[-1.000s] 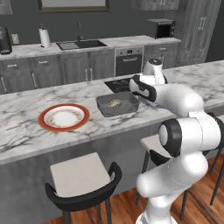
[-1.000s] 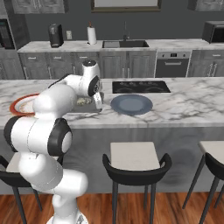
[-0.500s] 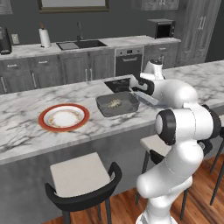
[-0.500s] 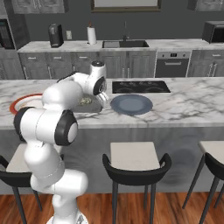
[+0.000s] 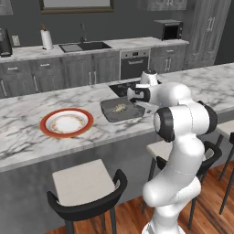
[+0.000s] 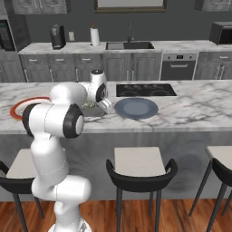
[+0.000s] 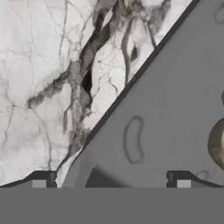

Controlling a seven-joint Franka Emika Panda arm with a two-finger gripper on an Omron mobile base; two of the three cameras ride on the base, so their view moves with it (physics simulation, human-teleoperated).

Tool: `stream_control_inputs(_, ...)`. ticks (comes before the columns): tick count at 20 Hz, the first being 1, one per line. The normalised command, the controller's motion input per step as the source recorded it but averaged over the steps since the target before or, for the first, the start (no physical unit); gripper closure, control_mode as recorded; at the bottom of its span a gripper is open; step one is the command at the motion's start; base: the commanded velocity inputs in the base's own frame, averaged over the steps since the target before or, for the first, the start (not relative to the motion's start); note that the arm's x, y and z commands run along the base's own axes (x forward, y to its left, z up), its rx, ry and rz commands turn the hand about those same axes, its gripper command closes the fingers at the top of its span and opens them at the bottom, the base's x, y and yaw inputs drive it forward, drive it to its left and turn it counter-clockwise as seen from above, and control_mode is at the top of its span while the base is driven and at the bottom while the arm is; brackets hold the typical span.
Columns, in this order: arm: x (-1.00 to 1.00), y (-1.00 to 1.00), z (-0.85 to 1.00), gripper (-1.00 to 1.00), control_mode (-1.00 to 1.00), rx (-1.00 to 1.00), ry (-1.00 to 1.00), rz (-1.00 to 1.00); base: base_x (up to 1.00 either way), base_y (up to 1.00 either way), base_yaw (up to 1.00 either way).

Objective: Place two dumplings into each of the tupperware containers and then place the containers in the fridge.

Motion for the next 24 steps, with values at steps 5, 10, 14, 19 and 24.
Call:
stream_control_inputs(5,0.56,0.0,-0.27,-1.0,-1.0,0.0,0.0,0.0,0.0,0.0,0.0)
stream_control_inputs(10,0.07,0.04,-0.32,1.0,-1.0,-0.05,0.0,0.0,0.0,0.0,0.0)
stream_control_inputs(14,-0.35,0.14,-0.04,1.0,-1.0,-0.06,-0.05,0.0,0.0,0.0,0.0)
stream_control_inputs(19,-0.48,0.1,0.0,1.0,-1.0,-0.03,-0.08,0.0,0.0,0.0,0.0)
stream_control_inputs(24,-0.52,0.11,0.0,1.0,-1.0,-0.02,-0.14,-0.05,0.0,0.0,0.0)
